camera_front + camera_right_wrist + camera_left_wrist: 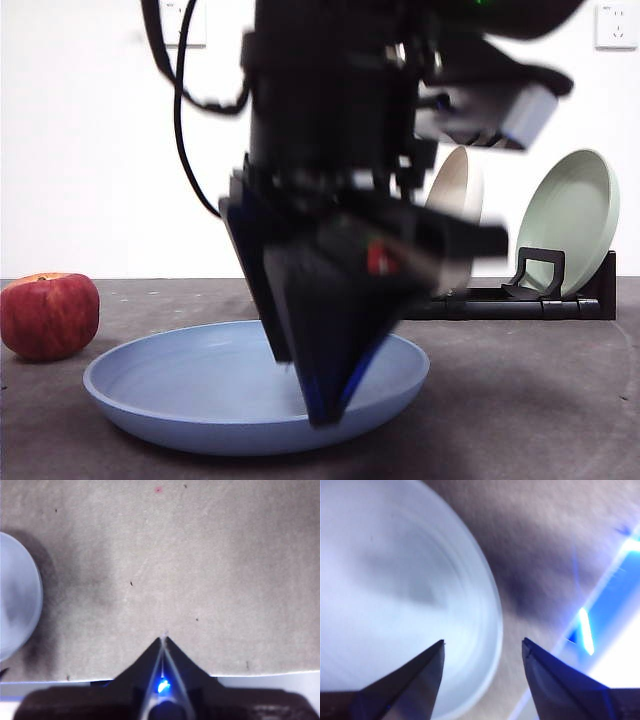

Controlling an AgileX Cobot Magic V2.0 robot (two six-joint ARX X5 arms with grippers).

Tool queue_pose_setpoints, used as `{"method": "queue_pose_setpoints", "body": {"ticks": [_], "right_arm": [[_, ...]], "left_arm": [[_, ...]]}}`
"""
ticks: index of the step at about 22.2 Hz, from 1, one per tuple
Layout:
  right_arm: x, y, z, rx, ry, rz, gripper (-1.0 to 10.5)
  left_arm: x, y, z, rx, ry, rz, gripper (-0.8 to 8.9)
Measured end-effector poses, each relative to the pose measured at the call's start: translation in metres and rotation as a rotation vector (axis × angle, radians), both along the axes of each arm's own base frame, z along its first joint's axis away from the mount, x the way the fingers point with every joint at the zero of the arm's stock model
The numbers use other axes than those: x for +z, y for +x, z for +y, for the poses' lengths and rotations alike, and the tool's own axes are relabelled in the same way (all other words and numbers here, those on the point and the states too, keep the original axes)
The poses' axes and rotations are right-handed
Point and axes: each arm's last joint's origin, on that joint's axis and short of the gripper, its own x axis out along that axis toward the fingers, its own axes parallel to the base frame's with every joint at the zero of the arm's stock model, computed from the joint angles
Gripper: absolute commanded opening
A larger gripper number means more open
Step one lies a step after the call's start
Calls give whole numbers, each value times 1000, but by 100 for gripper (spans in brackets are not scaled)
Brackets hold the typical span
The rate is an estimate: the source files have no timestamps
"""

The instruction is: Take the blue plate from the plate rack,put the plate on the table,take the apple from the table,put the apple in the plate

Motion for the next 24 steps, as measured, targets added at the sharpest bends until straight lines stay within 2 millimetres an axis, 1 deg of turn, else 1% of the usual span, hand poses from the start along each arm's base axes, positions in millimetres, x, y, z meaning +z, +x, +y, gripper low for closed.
{"method": "queue_pose_setpoints", "body": {"ticks": [1, 2, 4, 6, 7, 8, 9, 10, 11, 12, 13, 15, 16, 17, 19, 20, 24], "right_arm": [[0, 0, 0, 15, 9, -2, 134], [1, 1, 1, 41, 33, -11, 138], [3, 3, 4, 105, 112, -45, 139], [5, 6, 7, 154, 181, -88, 247], [7, 7, 8, 178, 215, -107, 336], [8, 9, 9, 197, 239, -122, 406], [8, 12, 11, 220, 261, -134, 463], [9, 15, 14, 243, 281, -137, 490], [8, 21, 18, 281, 305, -136, 515], [7, 23, 21, 303, 316, -134, 515], [6, 28, 27, 332, 326, -126, 515], [4, 38, 41, 389, 345, -118, 515], [3, 43, 48, 418, 356, -122, 516], [2, 50, 59, 453, 370, -130, 558], [0, 57, 74, 497, 390, -135, 642], [-1, 60, 82, 525, 401, -137, 664], [-7, 71, 119, 605, 406, -118, 668]], "left_arm": [[10, -1, 2, 3, -21, 14, 265], [21, -3, 5, 4, -53, 28, 265], [49, -10, 20, 11, -108, 37, 264], [74, -16, 37, 26, -168, 19, 247], [90, -20, 47, 38, -218, 2, 245], [102, -24, 56, 49, -266, -12, 214], [117, -28, 68, 63, -318, -28, 111], [128, -32, 79, 78, -358, -42, 26], [143, -38, 95, 104, -414, -72, -8], [150, -41, 104, 117, -445, -88, -9], [160, -45, 117, 140, -488, -118, -9], [175, -53, 141, 182, -538, -178, -9], [178, -56, 152, 205, -539, -203, -9], [181, -59, 163, 236, -527, -230, -9], [184, -62, 172, 256, -539, -239, -9], [186, -64, 176, 262, -561, -243, -9], [193, -70, 191, 278, -624, -254, -9]]}}
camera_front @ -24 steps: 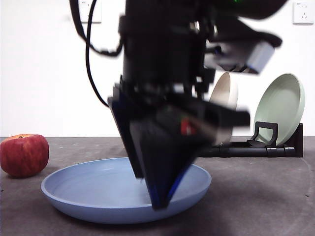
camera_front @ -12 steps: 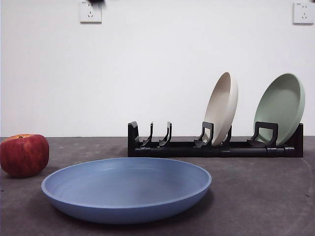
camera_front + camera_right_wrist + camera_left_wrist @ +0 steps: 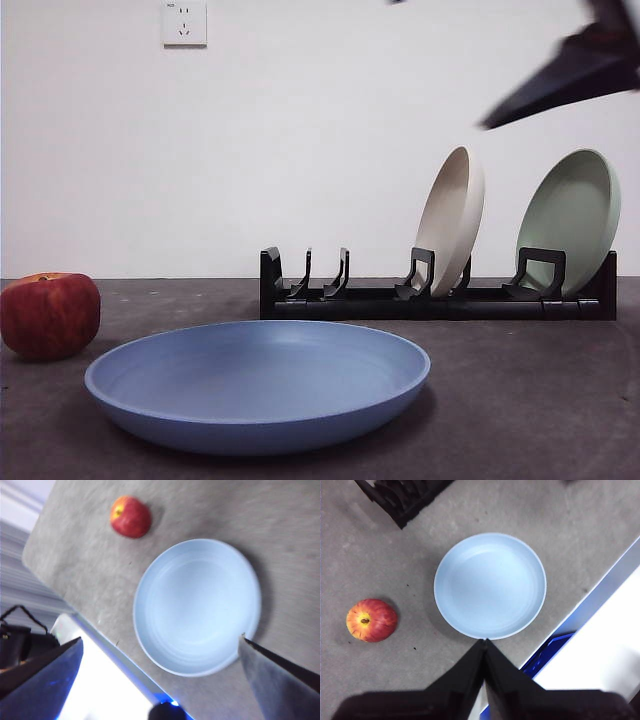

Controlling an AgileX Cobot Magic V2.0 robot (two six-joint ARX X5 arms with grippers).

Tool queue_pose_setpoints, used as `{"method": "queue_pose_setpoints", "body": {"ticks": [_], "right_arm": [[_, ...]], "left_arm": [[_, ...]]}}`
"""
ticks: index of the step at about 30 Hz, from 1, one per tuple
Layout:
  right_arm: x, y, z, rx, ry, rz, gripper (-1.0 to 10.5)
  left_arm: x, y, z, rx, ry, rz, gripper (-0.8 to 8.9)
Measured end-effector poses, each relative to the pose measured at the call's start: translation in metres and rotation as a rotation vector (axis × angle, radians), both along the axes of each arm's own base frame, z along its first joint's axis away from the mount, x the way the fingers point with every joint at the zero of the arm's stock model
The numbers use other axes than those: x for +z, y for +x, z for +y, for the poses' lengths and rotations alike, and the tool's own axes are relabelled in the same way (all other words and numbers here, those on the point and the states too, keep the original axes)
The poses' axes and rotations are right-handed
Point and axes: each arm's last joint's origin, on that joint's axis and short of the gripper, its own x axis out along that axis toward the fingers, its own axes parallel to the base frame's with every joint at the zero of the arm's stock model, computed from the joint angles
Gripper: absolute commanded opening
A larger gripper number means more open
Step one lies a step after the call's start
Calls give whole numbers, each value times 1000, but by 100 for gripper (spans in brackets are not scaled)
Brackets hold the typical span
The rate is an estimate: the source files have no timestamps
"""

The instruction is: Take the blue plate from the plate rack,put the plate on the table,take the apple from the table,put the apple in the plate

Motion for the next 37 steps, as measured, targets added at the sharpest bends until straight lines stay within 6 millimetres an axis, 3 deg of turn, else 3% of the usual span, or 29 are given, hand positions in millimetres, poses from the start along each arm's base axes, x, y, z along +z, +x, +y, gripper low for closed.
{"method": "queue_pose_setpoints", "body": {"ticks": [5, 13, 17, 23, 26, 30, 33, 37], "right_arm": [[0, 10, 49, 84, -85, -10, 669], [18, 31, 126, 213, -141, -165, 674], [23, 44, 162, 264, -144, -227, 796], [21, 65, 210, 291, -148, -323, 806], [13, 77, 232, 287, -139, -362, 827], [-11, 96, 260, 288, -144, -364, 827], [-31, 107, 275, 270, -142, -387, 828], [-62, 114, 289, 276, -151, -379, 828]], "left_arm": [[9, -10, 25, 24, -106, -14, -8], [19, -26, 68, 70, -290, -32, -8], [21, -34, 90, 84, -372, -44, -8], [21, -41, 107, 89, -433, -62, -8], [18, -44, 117, 92, -459, -71, -8], [-7, -46, 121, 128, -422, -67, -8], [-23, -47, 124, 153, -403, -59, -8], [-29, -53, 142, 239, -449, -131, -8]]}}
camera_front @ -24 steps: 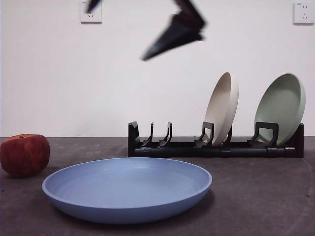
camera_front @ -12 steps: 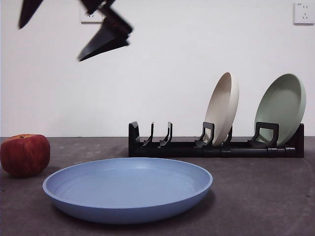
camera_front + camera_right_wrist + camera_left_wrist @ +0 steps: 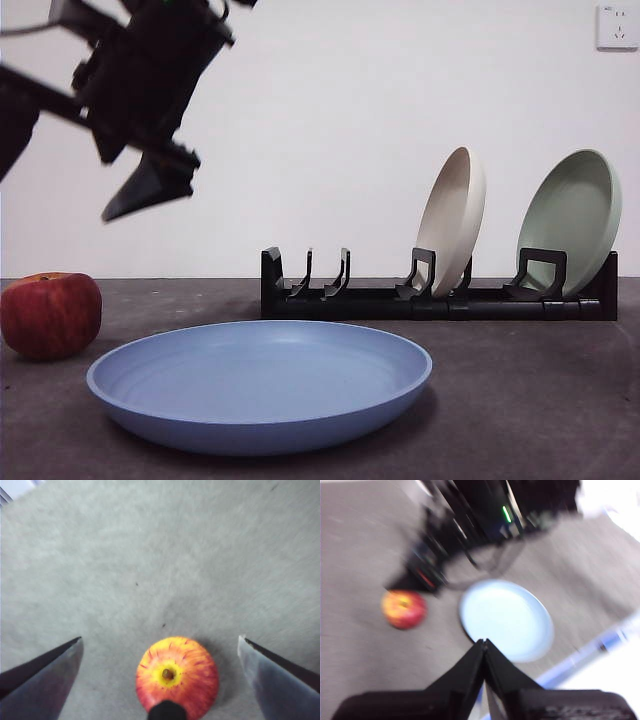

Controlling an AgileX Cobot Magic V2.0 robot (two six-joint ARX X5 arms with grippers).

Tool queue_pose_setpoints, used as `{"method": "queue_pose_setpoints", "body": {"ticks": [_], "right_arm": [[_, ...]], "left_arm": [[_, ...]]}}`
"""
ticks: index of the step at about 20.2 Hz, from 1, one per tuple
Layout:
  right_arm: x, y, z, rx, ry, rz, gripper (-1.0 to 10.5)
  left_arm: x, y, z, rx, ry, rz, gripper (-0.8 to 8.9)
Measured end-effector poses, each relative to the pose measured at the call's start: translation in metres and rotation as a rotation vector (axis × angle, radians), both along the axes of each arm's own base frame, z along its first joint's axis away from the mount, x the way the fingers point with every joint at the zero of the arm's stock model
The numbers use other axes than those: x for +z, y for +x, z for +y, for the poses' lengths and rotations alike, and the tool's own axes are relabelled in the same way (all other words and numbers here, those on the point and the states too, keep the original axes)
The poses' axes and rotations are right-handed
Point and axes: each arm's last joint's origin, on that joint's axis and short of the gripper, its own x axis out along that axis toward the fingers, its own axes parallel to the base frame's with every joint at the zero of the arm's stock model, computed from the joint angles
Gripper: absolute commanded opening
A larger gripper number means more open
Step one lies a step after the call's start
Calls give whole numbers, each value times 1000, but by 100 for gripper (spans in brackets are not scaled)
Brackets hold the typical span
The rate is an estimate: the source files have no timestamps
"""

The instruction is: Take the blue plate from the plate rack,put the plate on the table,take the apple from the table,put the apple in the plate

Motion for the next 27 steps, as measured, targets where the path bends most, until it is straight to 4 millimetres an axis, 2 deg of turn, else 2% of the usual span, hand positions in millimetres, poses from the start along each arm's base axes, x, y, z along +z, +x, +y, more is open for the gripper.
{"method": "queue_pose_setpoints", "body": {"ticks": [3, 7, 11, 15, 17, 18, 19, 20, 23, 25, 27], "right_arm": [[-19, -2, 8, 2, -31, 10, 828], [-31, -8, 19, -5, -42, -13, 828], [-46, -8, 24, -19, -64, -14, 828], [-74, -5, 26, -41, -113, 36, 822], [-79, -5, 27, -48, -118, 49, 811], [-78, -5, 27, -51, -112, 46, 761], [-78, -5, 28, -65, -110, 35, 612], [-78, -5, 28, -79, -116, 31, 512], [-78, -5, 27, -98, -118, 40, 428], [-80, -5, 26, -117, -130, 63, 296], [-81, -6, 24, -125, -145, 80, 224]], "left_arm": [[-4, -7, 15, 35, -47, -37, -8], [-8, -13, 26, 35, -91, -58, -8], [-9, -15, 27, -6, -122, -33, -8], [-9, -15, 27, -9, -123, -31, -8], [-9, -15, 27, -9, -123, -31, -8], [-9, -15, 27, -8, -122, -31, -8], [-9, -15, 27, -9, -123, -31, -8], [-9, -15, 27, -9, -123, -31, -8], [-9, -15, 27, -9, -123, -31, -8], [-9, -15, 27, -9, -123, -31, -8], [-9, -15, 27, -8, -122, -32, -8]]}}
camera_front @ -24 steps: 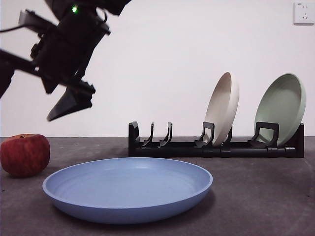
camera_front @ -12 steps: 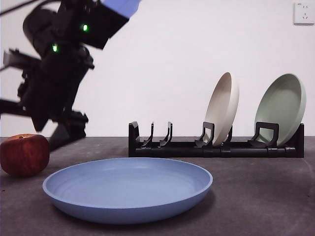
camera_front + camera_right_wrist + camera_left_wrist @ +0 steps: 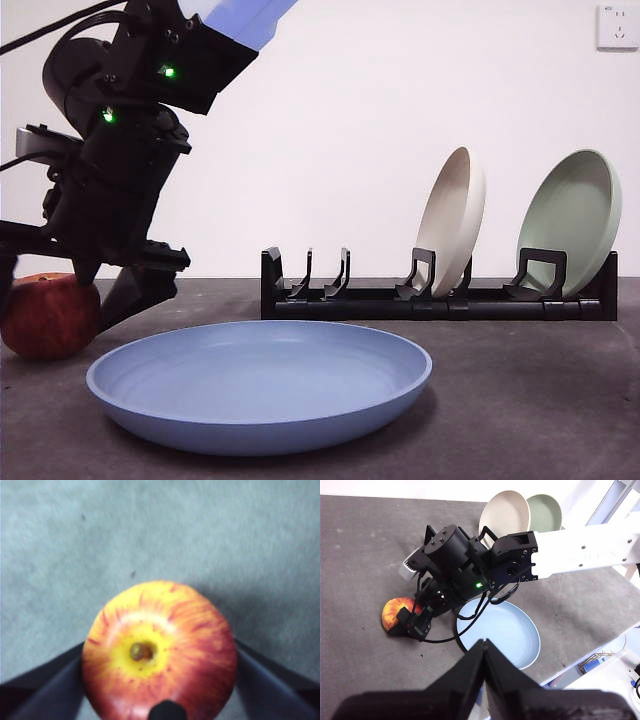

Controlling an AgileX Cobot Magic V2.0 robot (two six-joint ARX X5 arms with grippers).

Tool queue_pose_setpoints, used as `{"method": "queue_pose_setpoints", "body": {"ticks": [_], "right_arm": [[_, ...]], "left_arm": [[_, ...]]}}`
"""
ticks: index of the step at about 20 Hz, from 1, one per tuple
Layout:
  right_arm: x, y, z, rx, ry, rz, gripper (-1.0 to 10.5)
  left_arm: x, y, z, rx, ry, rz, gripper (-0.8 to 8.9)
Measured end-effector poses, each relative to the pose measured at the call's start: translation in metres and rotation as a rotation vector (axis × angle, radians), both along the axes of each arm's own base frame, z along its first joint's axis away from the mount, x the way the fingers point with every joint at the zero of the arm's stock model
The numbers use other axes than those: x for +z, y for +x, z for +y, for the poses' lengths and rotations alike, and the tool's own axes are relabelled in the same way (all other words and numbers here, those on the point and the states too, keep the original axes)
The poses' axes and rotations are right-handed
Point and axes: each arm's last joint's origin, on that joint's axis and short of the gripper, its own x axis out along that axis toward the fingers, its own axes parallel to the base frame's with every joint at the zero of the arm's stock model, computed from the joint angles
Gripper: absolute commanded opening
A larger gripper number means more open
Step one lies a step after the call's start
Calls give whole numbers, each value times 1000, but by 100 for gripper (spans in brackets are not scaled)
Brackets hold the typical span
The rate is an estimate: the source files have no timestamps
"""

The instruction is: Take the blue plate from the plate rack,put the plate on the table,take the apple from the table,put the apple in the plate

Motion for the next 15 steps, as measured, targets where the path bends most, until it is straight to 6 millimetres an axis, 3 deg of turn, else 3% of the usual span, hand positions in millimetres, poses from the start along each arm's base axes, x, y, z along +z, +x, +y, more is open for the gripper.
{"method": "queue_pose_setpoints", "body": {"ticks": [2, 6, 10, 12, 15], "right_arm": [[0, 0, 0, -3, 0, 3, 106], [2, 0, 0, 8, 3, 18, 93], [16, -5, -7, 13, -77, 69, 93], [31, -10, -11, 11, -96, 54, 92], [72, -26, -17, 22, -116, -48, 92]], "left_arm": [[0, 0, 0, 0, 0, 0, -8], [0, 0, 0, 0, 0, 0, -8], [0, 0, 0, -16, -3, 6, -8], [0, 0, 0, -18, -4, 7, -8], [0, 0, 0, -19, -4, 8, -8]]}}
